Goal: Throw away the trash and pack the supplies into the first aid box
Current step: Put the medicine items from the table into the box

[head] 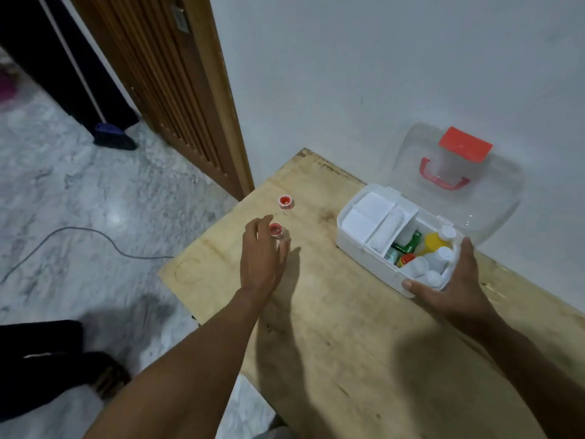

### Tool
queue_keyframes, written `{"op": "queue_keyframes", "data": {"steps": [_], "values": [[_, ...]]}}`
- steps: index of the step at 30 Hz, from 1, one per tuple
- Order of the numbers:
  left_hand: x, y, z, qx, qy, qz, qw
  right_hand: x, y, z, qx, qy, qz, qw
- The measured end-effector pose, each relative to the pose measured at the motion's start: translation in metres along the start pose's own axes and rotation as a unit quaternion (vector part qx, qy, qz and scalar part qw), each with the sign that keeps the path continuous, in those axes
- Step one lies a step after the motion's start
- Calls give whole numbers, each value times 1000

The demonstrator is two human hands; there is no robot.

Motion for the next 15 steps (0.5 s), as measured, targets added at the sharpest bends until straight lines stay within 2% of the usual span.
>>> {"op": "queue_keyframes", "data": {"steps": [5,11,15], "values": [[-12,-34,24,-34,-17,-49,998,-6,-1,-2,-3,1,12,1000],[-12,-63,49,-81,-84,-47,992,-24,3,-4,-16,11,-9,1000],[-27,-65,64,-93,-56,-69,992,-15,4,-1,-16,14,15,1000]]}}
Point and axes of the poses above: each hand's wrist, its own y-axis away from the middle knuckle, its own z-axis out of the palm, x = y × z, the point moved 6 cm from there along -y, towards the middle knuckle, and after that the axes turned 14 degrees about y, right-handed, at the moved point
